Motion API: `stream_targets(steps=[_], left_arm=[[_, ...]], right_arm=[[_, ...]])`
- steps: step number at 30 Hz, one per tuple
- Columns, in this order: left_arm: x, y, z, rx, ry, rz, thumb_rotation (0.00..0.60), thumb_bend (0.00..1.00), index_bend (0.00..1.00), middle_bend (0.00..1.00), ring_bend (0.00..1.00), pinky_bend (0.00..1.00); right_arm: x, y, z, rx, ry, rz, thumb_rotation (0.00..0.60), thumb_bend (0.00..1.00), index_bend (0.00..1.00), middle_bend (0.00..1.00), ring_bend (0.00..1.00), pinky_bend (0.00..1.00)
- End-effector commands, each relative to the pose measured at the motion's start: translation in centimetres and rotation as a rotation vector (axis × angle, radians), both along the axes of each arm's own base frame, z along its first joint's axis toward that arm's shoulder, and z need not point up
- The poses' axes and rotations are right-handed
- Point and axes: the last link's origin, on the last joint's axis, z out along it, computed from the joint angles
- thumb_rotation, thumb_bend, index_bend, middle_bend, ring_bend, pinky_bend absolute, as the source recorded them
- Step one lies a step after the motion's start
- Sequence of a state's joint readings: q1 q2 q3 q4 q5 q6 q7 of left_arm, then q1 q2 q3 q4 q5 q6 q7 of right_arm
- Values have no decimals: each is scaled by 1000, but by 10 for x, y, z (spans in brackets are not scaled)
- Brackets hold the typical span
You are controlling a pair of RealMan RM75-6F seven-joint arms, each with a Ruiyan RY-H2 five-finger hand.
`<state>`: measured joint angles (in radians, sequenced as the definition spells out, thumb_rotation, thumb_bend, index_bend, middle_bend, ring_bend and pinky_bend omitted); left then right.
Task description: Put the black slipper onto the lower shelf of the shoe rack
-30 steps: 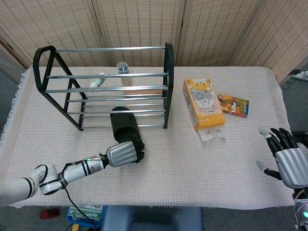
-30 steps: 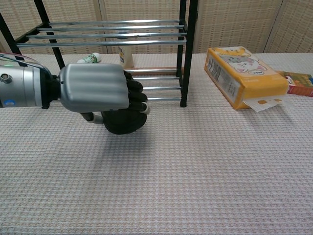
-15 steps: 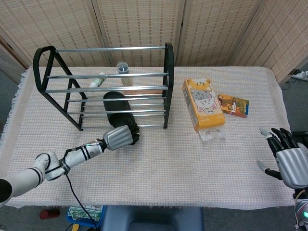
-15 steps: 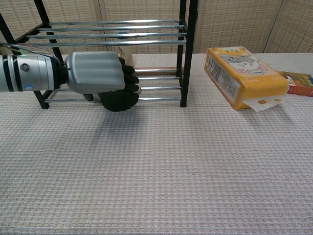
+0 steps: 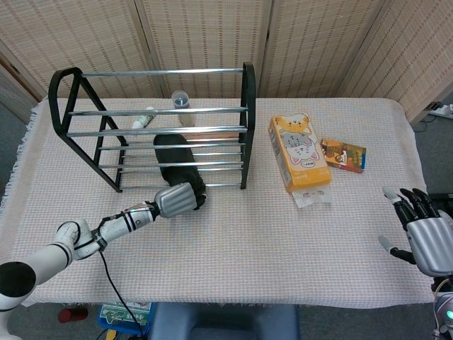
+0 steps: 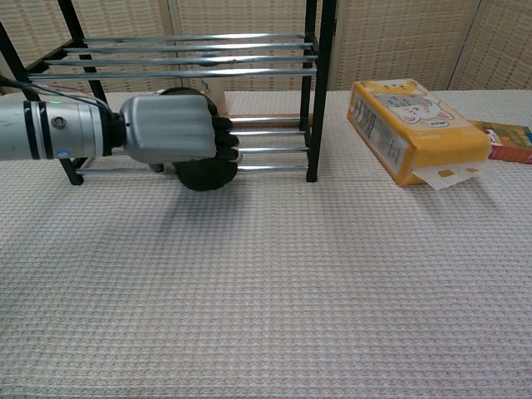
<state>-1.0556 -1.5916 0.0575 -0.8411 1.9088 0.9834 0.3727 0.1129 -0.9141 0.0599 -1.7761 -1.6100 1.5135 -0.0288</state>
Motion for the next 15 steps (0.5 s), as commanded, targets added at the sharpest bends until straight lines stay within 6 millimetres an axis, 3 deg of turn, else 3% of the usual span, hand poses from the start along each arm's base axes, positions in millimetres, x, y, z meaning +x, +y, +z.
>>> stream_targets(steps=[1,10,15], left_arm=[[1,4,-1,1,3,5,600,228,446,295,259,484],[-1,13,2,22,26,9,600,228,443,273,241,484],[-5,16,4,35,29,22,600,228,386,254,227,484]], right_arm=[[-1,0,0,0,-1,-2,600,215,0,196,152,93],[-4,0,0,-5,-2,-13,600,215,0,196,152,93],[-5,0,-1,-6,-3,-15,600,215,0,202,152,93]])
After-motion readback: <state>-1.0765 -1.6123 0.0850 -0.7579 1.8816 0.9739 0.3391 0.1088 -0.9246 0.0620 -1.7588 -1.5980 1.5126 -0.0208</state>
